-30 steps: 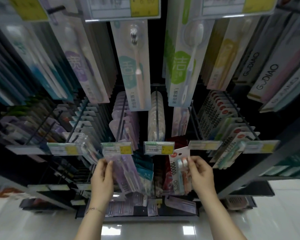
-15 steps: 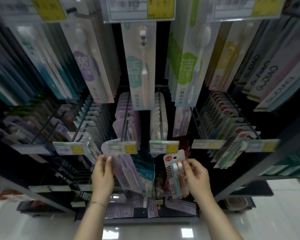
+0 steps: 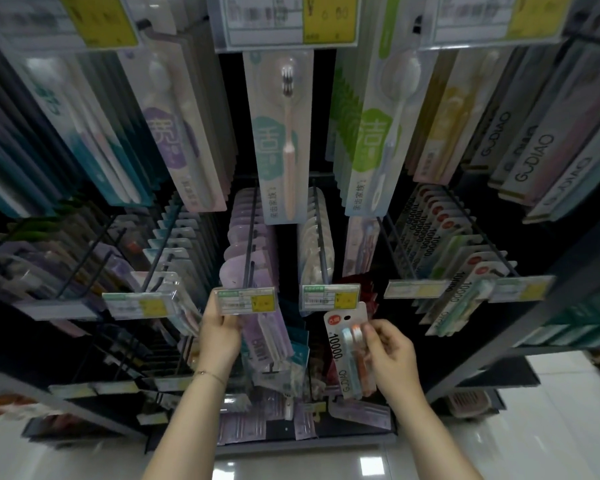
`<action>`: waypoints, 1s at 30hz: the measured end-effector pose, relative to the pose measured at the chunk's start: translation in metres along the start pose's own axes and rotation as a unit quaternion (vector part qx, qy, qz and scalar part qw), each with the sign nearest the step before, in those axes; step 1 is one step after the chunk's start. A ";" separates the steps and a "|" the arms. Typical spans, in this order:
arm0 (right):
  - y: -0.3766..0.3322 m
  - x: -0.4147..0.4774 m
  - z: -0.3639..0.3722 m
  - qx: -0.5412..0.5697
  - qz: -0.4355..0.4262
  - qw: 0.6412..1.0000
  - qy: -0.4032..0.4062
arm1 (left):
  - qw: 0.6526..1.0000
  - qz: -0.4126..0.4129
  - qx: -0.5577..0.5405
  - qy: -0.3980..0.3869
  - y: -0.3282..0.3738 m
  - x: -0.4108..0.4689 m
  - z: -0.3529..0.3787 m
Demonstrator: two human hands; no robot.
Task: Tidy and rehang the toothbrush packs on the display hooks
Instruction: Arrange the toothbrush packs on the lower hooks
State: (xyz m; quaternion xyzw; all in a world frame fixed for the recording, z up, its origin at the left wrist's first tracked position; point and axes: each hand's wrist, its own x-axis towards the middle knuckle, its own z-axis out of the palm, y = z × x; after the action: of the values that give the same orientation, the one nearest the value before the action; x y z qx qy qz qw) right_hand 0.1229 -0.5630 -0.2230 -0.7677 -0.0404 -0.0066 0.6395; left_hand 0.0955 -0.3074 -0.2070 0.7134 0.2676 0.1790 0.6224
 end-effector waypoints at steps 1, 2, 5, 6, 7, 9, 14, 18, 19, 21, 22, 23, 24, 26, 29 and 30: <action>0.000 0.000 -0.001 -0.001 -0.001 1.000 0.002 | 1.000 -0.005 0.002 -0.003 0.001 0.001 0.000; 0.000 -0.001 -0.001 -0.002 -0.001 1.000 0.004 | 1.000 -0.013 0.002 -0.003 0.001 0.004 0.000; 0.000 -0.002 -0.003 -0.001 -0.006 1.000 0.008 | 0.999 -0.025 0.021 0.002 0.000 0.016 0.001; 0.000 -0.002 -0.003 -0.003 -0.007 1.000 0.009 | 0.999 -0.027 0.035 0.007 0.000 0.020 0.002; -0.001 -0.002 -0.003 -0.005 -0.007 1.000 0.011 | 0.998 -0.023 0.053 0.012 0.000 0.024 0.002; -0.002 -0.002 -0.005 -0.007 -0.006 1.000 0.014 | 0.995 -0.009 0.096 0.021 -0.001 0.029 0.004; -0.007 -0.003 -0.015 0.005 -0.008 1.000 0.020 | 0.993 -0.017 0.112 0.035 0.000 0.029 0.012; -0.005 -0.003 -0.032 0.009 0.007 0.999 0.038 | 0.989 -0.081 0.104 0.059 -0.013 0.031 0.012; -0.004 -0.003 -0.038 0.010 0.013 0.999 0.047 | 0.988 -0.085 0.108 0.076 -0.020 0.032 0.010; -0.002 -0.001 -0.052 0.011 0.026 0.997 0.071 | 0.986 -0.079 0.113 0.093 -0.025 0.032 0.010; -0.001 0.000 -0.059 0.011 0.031 0.996 0.085 | 0.987 -0.078 0.110 0.091 -0.026 0.028 0.011; 0.000 0.002 -0.067 0.014 0.039 0.994 0.099 | 0.988 -0.077 0.103 0.090 -0.028 0.024 0.012; 0.002 0.003 -0.074 0.021 0.047 0.992 0.112 | 0.987 -0.080 0.107 0.090 -0.035 0.023 0.011; 0.006 0.007 -0.089 0.027 0.058 0.988 0.138 | 0.980 -0.073 0.165 0.088 -0.067 0.029 0.007; 0.013 0.012 -0.109 0.006 0.062 0.983 0.174 | 0.971 -0.062 0.224 0.060 -0.054 0.006 0.021; 0.014 0.014 -0.115 -0.001 0.065 0.981 0.183 | 0.970 -0.054 0.231 0.052 -0.039 -0.007 0.031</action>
State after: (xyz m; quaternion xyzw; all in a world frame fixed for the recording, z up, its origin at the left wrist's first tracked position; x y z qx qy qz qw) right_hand 0.1429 -0.6774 -0.2149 -0.7550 0.1271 -0.1052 0.6346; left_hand 0.1019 -0.3332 -0.2494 0.8122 0.3718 0.1148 0.4347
